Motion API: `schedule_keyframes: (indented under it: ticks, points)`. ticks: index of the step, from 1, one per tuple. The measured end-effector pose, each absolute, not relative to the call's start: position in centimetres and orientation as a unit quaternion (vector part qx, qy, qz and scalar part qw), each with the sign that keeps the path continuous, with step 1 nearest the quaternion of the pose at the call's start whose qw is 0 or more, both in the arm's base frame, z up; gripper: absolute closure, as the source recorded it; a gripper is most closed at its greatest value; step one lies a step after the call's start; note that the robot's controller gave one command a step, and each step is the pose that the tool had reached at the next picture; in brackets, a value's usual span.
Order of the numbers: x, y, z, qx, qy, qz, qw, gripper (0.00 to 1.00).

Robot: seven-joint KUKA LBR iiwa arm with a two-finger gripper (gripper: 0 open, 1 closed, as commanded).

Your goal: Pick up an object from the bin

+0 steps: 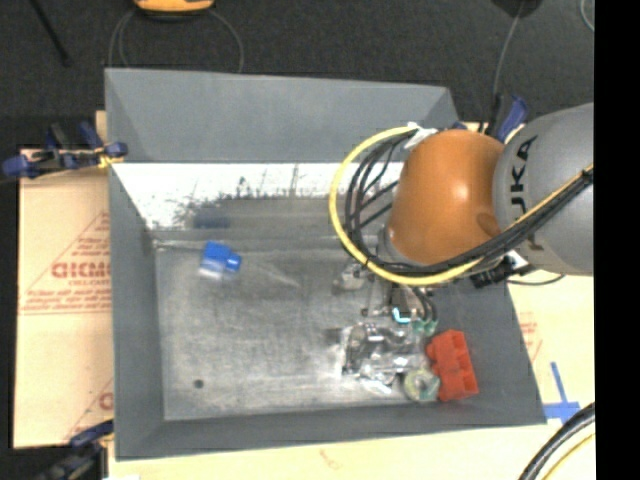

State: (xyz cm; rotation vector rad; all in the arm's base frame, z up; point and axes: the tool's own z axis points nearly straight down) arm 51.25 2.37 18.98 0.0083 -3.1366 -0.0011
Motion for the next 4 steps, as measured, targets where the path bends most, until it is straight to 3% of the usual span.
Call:
schedule_keyframes:
  ticks: [1, 2, 3, 4]
  points:
    - [54.1, -2.5, 10.1, 0.137, -0.991, -0.001, -0.008, 0.0]
    - [48.1, -5.7, 8.6, 0.36, -0.933, 0.001, -0.007, 0.0]
    - [48.2, -5.5, 8.6, 0.36, -0.933, 0.0, -0.008, 1.0]
    - [47.9, -6.1, 22.0, 0.375, -0.927, 0.002, -0.003, 1.0]
